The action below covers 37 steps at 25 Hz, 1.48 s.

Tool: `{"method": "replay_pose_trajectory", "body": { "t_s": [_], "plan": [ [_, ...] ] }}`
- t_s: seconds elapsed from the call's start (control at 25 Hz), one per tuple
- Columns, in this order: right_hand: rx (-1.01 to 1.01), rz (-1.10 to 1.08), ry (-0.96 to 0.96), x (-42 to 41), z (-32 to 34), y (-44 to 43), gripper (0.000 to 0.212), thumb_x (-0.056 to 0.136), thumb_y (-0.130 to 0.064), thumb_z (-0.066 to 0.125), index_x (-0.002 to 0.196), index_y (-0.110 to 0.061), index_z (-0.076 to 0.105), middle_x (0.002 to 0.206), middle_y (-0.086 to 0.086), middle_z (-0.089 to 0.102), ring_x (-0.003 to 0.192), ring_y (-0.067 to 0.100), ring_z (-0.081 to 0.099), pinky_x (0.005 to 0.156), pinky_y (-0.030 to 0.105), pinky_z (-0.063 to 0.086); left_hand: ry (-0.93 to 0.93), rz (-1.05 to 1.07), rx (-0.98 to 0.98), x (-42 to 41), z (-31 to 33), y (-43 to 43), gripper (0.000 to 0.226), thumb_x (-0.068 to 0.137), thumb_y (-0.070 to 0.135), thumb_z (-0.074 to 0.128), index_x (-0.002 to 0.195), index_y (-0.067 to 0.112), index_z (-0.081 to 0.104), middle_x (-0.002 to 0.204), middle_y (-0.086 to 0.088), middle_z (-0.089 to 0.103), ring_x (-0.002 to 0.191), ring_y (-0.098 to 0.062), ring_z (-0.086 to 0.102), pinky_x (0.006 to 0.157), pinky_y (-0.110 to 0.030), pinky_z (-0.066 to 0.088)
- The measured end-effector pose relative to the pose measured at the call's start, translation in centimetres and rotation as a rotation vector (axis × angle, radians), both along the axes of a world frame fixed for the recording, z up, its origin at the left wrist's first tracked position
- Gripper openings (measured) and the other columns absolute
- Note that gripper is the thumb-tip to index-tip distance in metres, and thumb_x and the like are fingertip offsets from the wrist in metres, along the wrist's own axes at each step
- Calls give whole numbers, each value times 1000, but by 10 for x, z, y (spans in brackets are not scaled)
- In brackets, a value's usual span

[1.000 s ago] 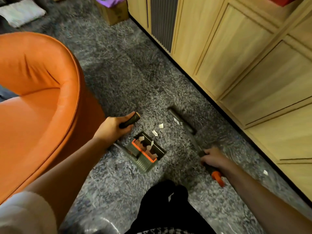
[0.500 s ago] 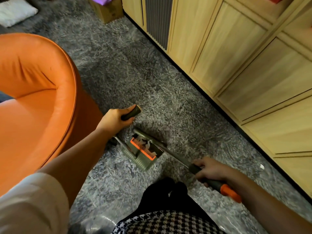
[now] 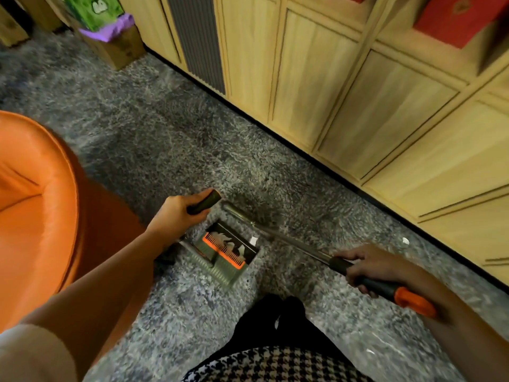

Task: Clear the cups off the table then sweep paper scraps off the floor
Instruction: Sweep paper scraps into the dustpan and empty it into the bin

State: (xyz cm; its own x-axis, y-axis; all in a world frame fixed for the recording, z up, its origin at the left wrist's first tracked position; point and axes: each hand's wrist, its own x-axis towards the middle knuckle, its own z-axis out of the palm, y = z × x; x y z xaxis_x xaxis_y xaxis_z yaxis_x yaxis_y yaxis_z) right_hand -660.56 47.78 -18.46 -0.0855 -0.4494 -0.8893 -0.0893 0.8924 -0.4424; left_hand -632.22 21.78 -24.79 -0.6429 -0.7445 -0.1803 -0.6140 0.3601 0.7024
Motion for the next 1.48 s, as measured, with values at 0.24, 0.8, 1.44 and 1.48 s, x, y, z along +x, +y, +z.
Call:
{"method": "replay_pose_trajectory", "body": {
  "t_s": [0.24, 0.8, 1.44, 1.48],
  "plan": [
    [9, -227, 93, -21, -13, 50, 36, 83, 6, 57, 117, -4, 60, 54, 8, 62, 41, 16, 57, 41, 23, 45, 43, -190, 55, -68, 0, -4, 51, 82, 7, 71, 128, 21, 57, 113, -7, 68, 73, 21, 54, 61, -9, 45],
    [54, -418, 188, -12, -39, 55, 27, 83, 5, 55, 110, 7, 61, 51, 13, 56, 34, 16, 52, 36, 20, 42, -7, -179, -44, -26, 7, 5, 43, 78, 5, 74, 120, 10, 64, 86, 6, 65, 56, 14, 54, 52, -1, 39],
    [58, 146, 143, 154, -69, 58, 44, 85, -8, 61, 126, 3, 53, 109, 18, 60, 71, 18, 58, 50, 20, 45, -2, 36, -15, 59, -5, 49, 47, 86, 16, 68, 132, 18, 56, 68, 9, 61, 44, -1, 51, 50, -25, 48],
    [44, 123, 125, 159, -65, 61, 42, 85, -5, 59, 126, 4, 53, 105, 20, 60, 62, 16, 58, 47, 20, 45, -13, 30, -21, 61, -4, 49, 47, 86, 17, 68, 132, 20, 56, 67, 8, 61, 46, -2, 50, 52, -28, 48]
  ]
}}
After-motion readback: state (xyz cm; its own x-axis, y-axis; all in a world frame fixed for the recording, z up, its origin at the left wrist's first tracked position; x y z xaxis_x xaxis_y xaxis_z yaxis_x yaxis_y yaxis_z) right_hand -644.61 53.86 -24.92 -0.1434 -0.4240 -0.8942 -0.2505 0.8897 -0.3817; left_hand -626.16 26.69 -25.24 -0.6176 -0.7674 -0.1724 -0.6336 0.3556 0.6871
